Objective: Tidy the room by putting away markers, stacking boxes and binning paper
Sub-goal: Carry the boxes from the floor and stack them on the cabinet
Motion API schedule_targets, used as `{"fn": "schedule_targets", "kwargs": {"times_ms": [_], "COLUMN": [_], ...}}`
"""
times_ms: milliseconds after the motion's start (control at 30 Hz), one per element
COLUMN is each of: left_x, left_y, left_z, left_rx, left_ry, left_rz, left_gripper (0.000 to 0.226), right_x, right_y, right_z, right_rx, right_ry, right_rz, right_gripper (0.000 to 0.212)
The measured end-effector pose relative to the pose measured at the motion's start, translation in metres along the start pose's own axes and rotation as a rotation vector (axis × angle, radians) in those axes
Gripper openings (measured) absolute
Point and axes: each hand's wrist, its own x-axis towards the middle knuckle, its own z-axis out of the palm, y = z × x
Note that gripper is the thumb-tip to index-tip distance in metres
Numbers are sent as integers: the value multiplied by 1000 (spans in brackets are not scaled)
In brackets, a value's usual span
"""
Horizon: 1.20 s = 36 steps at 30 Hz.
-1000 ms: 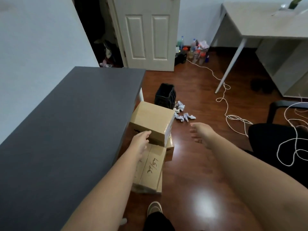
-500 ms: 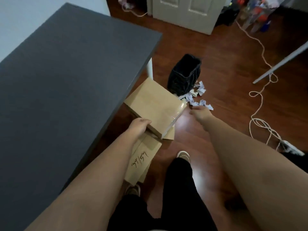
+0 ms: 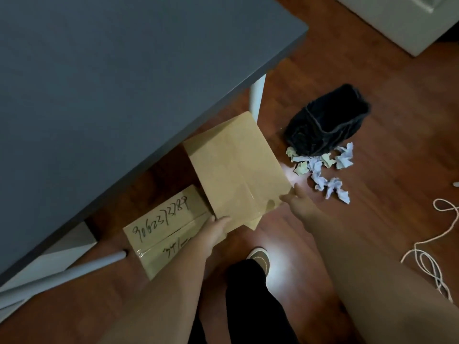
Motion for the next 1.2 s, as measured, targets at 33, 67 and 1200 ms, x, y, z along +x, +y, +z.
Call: {"fn": "schedule_targets", "kwargs": {"times_ms": [33,67,1200], "left_x": [2,7,-408], "left_y": [-1,-4,-13], "left_z": [2,2,-277], "left_rx": [-59,-129,-536], "left_ry": [-35,-55,-129], "left_rz": [-26,-33,1371], "left_gripper": [76,80,31], "right_x": [4,6,-523], "right_y": [1,2,-160], "right_z": [2,2,123], "right_rx": [20,19,215], "right_ry": [-1,19,684], "right_rz": [-4,9,-1007], "right_gripper": [75,79,57]}}
